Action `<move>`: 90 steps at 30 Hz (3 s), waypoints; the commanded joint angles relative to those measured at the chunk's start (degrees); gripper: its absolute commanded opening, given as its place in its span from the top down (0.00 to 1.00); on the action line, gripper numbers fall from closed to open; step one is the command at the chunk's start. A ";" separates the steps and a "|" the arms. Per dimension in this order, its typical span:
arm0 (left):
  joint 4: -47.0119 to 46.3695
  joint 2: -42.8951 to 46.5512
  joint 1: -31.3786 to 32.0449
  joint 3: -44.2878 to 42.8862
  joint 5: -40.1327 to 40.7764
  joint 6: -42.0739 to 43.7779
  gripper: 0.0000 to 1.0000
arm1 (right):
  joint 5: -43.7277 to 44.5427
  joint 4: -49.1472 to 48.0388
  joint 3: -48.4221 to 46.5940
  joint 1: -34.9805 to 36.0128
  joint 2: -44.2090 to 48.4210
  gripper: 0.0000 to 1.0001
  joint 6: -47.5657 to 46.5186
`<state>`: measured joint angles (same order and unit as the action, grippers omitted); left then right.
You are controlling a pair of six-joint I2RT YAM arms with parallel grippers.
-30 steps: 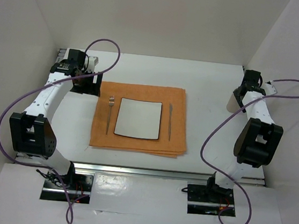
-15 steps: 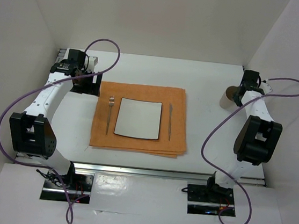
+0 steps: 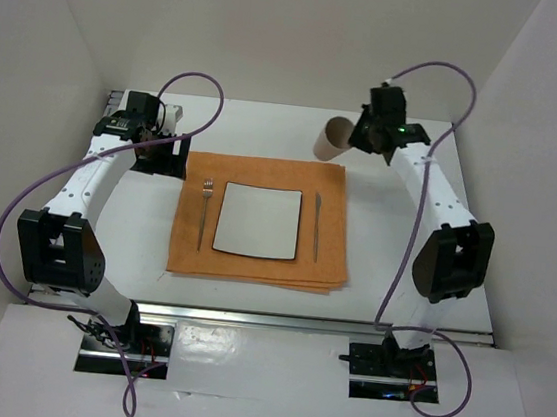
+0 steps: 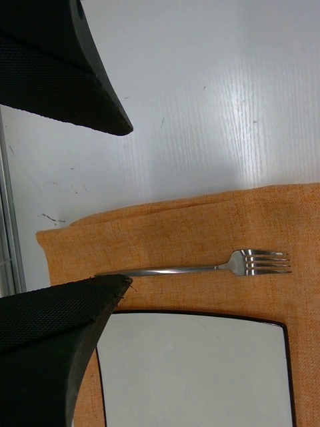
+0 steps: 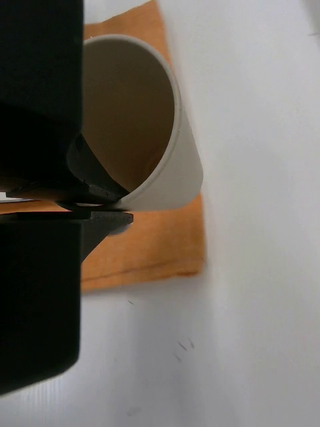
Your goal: Set the dinner table for one person
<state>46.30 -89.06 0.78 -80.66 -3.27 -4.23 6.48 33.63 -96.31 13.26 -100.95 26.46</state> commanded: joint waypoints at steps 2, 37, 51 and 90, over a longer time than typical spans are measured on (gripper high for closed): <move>-0.43 1.69 -0.34 -0.99 -1.13 1.42 0.09 | 1.52 7.67 -4.31 5.19 -7.06 1.00 -2.02; -0.43 2.22 -0.34 0.07 -2.18 1.94 0.09 | 10.57 5.15 -5.39 8.63 -13.49 1.00 -2.64; -0.43 2.22 -0.34 0.07 -2.70 1.94 0.09 | 8.37 5.13 -6.16 8.63 -14.54 0.64 -3.69; 3.09 6.34 -12.19 3.57 1.25 5.72 0.06 | 1.26 9.79 30.64 -10.61 31.93 0.00 2.19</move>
<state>46.94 -85.82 -8.45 -78.94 -3.25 -1.04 11.05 42.81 -70.28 2.66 -74.52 26.81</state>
